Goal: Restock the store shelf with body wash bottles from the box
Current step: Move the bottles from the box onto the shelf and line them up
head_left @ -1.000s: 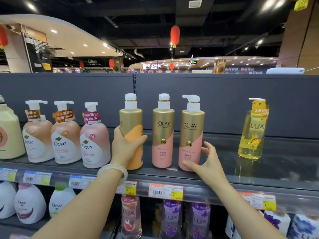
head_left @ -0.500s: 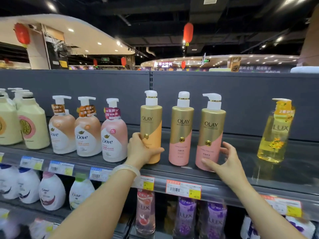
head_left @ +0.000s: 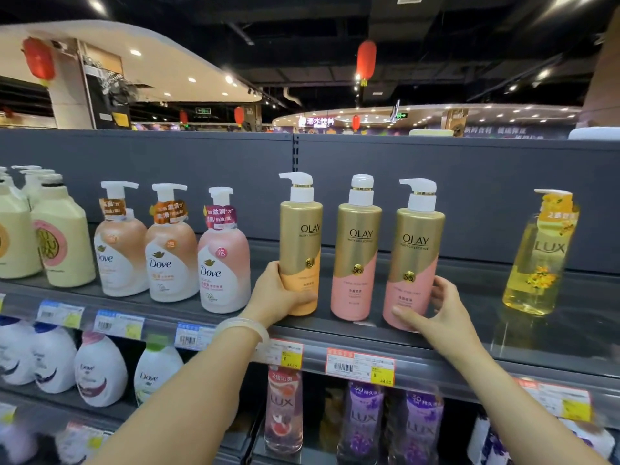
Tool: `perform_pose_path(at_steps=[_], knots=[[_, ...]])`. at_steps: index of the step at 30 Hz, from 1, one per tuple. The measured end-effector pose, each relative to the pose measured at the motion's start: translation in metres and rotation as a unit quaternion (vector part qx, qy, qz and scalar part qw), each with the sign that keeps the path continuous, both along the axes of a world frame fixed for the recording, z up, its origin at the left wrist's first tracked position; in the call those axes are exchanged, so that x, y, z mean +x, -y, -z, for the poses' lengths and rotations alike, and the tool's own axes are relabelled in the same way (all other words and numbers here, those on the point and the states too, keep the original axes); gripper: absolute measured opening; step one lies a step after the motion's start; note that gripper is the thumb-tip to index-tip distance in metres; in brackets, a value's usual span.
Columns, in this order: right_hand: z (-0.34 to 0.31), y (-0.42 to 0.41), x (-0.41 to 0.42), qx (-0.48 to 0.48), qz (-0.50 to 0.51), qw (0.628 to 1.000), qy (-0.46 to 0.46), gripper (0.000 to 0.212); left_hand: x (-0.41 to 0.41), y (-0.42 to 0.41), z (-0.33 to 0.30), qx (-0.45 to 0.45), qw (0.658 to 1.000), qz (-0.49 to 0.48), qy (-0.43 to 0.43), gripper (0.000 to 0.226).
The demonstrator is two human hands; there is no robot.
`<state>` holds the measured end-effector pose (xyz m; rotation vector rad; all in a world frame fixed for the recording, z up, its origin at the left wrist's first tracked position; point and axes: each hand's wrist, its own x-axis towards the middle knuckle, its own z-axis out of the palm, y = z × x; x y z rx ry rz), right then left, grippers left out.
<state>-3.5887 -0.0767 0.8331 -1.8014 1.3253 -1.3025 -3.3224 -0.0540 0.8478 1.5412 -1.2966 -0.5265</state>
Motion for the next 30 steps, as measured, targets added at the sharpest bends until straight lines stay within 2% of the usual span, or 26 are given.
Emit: perform_pose_path(at_steps=[5, 8, 11, 16, 26, 30], knots=[[-0.002, 0.005, 0.005, 0.022, 0.021, 0.999, -0.021, 0.085, 0.012, -0.001, -0.008, 0.055, 0.996, 0.068, -0.013, 0.064], [0.000, 0.008, 0.006, 0.026, 0.029, 0.999, -0.028, 0.077, 0.016, 0.001, -0.007, 0.079, 0.991, 0.094, -0.061, 0.069], [0.003, 0.011, 0.005, 0.031, 0.033, 0.999, -0.027, 0.074, 0.008, -0.001, -0.005, 0.050, 0.989, 0.096, -0.098, 0.081], [0.005, 0.015, 0.003, 0.051, 0.016, 0.998, -0.024, 0.073, -0.003, -0.007, 0.004, -0.017, 0.999, 0.016, -0.045, 0.074], [0.003, 0.010, 0.003, 0.060, 0.005, 0.997, -0.049, 0.071, 0.000, -0.009, 0.003, 0.000, 1.000, 0.023, -0.009, 0.068], [0.001, 0.005, 0.005, 0.041, 0.017, 0.997, -0.057, 0.079, -0.001, -0.009, 0.007, -0.016, 1.000, 0.015, -0.004, 0.066]])
